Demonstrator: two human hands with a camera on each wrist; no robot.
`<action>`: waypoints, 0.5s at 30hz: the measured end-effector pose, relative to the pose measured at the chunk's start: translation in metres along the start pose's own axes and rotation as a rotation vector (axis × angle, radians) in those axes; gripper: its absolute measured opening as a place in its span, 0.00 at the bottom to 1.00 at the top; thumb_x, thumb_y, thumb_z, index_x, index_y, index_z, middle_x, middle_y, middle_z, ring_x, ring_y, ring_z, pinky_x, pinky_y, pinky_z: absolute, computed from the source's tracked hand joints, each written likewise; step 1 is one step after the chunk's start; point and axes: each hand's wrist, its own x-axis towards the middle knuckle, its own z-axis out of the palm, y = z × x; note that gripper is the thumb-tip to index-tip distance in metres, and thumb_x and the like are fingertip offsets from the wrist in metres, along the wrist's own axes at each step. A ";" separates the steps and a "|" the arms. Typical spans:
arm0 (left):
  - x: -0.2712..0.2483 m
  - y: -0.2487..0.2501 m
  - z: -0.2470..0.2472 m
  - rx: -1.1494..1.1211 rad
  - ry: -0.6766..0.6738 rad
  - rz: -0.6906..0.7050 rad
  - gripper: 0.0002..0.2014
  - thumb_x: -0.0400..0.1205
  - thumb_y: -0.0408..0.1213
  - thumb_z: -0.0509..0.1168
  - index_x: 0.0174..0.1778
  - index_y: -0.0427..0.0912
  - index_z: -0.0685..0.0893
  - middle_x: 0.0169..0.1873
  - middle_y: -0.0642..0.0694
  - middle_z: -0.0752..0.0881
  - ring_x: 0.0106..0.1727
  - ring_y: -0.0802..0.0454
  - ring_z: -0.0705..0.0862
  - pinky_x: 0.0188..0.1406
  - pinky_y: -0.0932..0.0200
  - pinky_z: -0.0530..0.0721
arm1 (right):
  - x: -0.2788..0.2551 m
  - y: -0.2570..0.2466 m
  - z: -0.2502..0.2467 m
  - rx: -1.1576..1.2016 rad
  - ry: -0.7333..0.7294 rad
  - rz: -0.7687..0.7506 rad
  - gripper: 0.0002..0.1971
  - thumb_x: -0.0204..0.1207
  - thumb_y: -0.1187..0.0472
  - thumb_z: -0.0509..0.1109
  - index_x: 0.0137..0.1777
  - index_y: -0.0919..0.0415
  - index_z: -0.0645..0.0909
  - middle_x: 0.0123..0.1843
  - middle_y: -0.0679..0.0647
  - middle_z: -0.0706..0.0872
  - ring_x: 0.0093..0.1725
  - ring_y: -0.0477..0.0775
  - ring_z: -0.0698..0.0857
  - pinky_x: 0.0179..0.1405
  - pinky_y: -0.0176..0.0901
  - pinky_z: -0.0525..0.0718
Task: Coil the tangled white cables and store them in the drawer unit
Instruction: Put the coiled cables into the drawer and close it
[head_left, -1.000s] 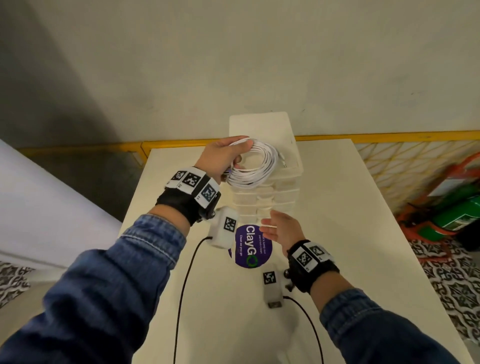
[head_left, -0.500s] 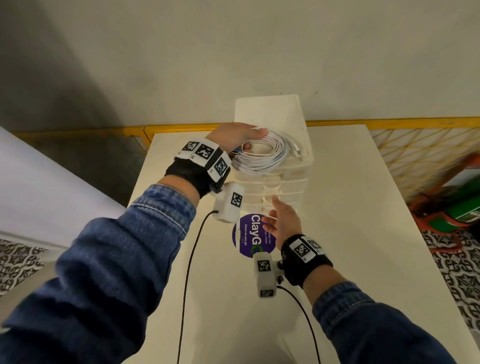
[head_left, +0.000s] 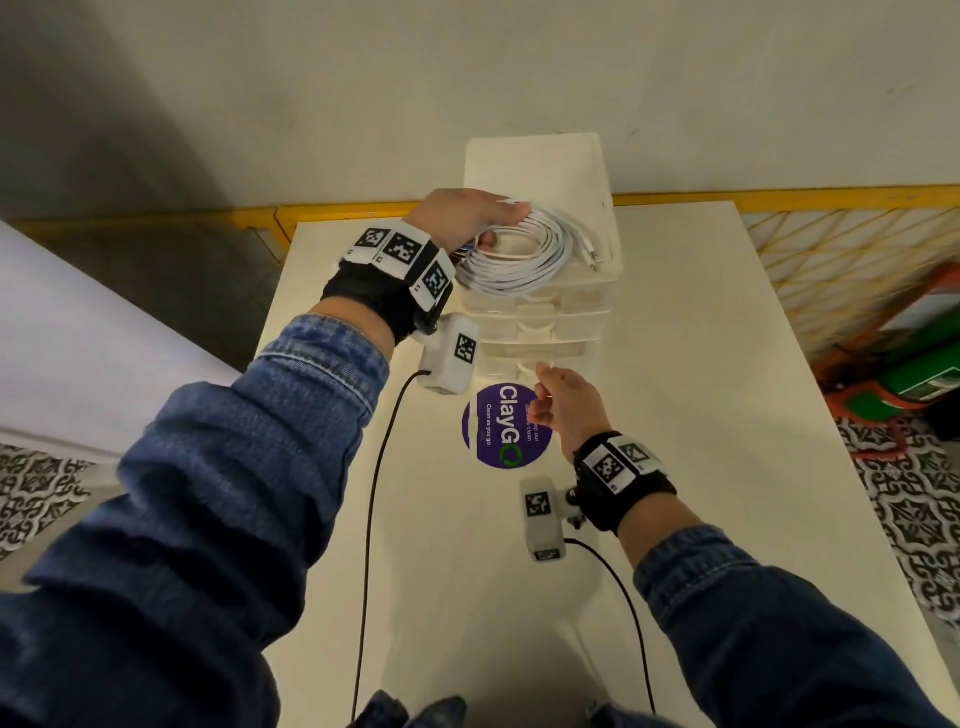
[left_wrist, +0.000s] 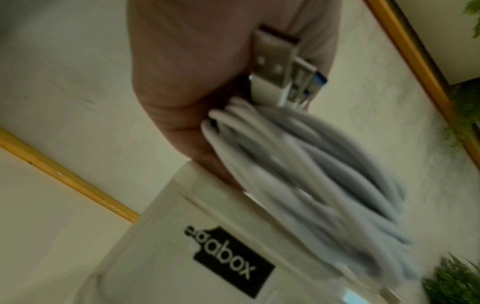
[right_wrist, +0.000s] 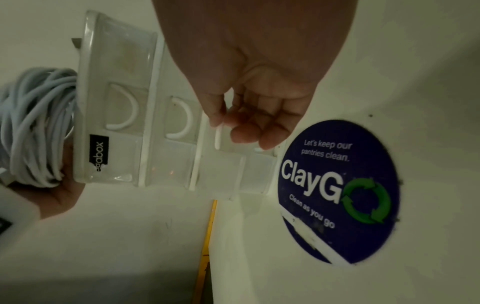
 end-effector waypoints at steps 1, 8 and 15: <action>0.000 -0.002 0.000 -0.014 -0.003 0.011 0.19 0.71 0.48 0.77 0.53 0.40 0.90 0.37 0.42 0.86 0.26 0.54 0.79 0.28 0.64 0.77 | -0.004 0.003 -0.001 -0.007 -0.002 -0.009 0.13 0.77 0.55 0.65 0.33 0.60 0.72 0.27 0.53 0.76 0.22 0.52 0.75 0.29 0.43 0.79; -0.005 0.003 0.005 0.132 0.077 -0.005 0.12 0.74 0.51 0.72 0.40 0.48 0.81 0.31 0.51 0.81 0.29 0.58 0.78 0.23 0.71 0.77 | -0.035 0.023 -0.006 -0.061 0.005 -0.045 0.13 0.77 0.58 0.64 0.30 0.57 0.71 0.26 0.52 0.76 0.23 0.51 0.75 0.30 0.43 0.78; -0.009 0.001 0.006 0.168 0.106 0.032 0.16 0.74 0.53 0.71 0.46 0.44 0.81 0.30 0.51 0.80 0.29 0.58 0.78 0.30 0.66 0.77 | -0.066 0.044 -0.007 -0.077 0.137 -0.062 0.11 0.72 0.58 0.66 0.29 0.57 0.72 0.22 0.52 0.75 0.21 0.52 0.73 0.29 0.47 0.76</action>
